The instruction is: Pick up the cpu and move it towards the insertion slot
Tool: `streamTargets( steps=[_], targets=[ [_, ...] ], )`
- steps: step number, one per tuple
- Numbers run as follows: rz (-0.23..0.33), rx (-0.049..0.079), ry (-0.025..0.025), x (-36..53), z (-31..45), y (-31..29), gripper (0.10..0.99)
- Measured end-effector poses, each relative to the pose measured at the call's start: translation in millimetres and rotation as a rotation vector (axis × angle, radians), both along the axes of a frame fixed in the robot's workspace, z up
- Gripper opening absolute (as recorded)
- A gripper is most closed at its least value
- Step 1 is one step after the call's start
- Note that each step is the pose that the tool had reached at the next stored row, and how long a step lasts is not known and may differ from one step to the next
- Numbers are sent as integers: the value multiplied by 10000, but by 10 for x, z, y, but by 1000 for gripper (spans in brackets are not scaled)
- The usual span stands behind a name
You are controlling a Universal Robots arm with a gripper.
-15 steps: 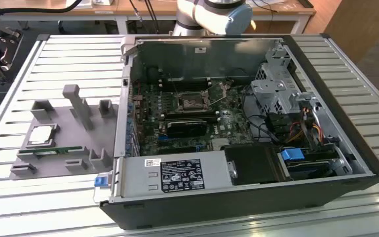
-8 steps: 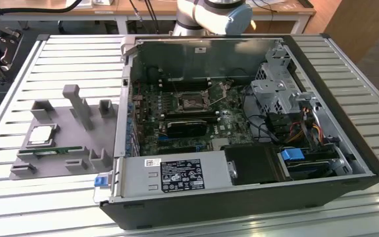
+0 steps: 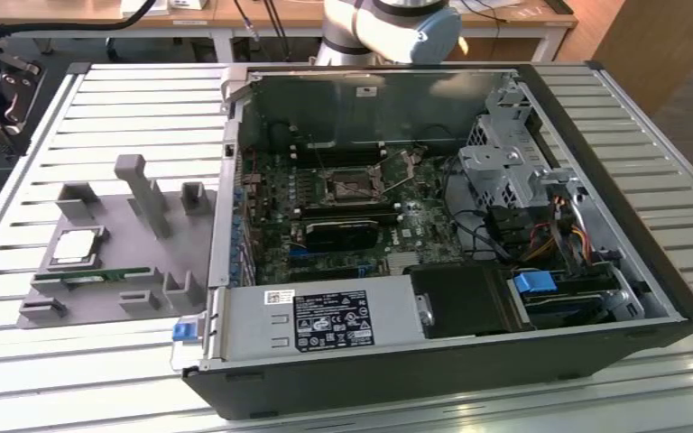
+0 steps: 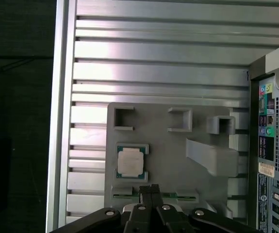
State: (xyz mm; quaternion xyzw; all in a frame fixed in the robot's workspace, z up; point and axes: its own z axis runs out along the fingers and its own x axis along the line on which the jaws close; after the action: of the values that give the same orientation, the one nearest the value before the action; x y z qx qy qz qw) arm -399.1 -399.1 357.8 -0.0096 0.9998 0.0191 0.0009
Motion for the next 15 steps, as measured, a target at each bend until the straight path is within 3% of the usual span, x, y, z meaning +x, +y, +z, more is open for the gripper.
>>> streamTargets(
  steps=[15],
  targets=[
    [0, 1, -106, -31, -206, 0, 102]
  ],
)
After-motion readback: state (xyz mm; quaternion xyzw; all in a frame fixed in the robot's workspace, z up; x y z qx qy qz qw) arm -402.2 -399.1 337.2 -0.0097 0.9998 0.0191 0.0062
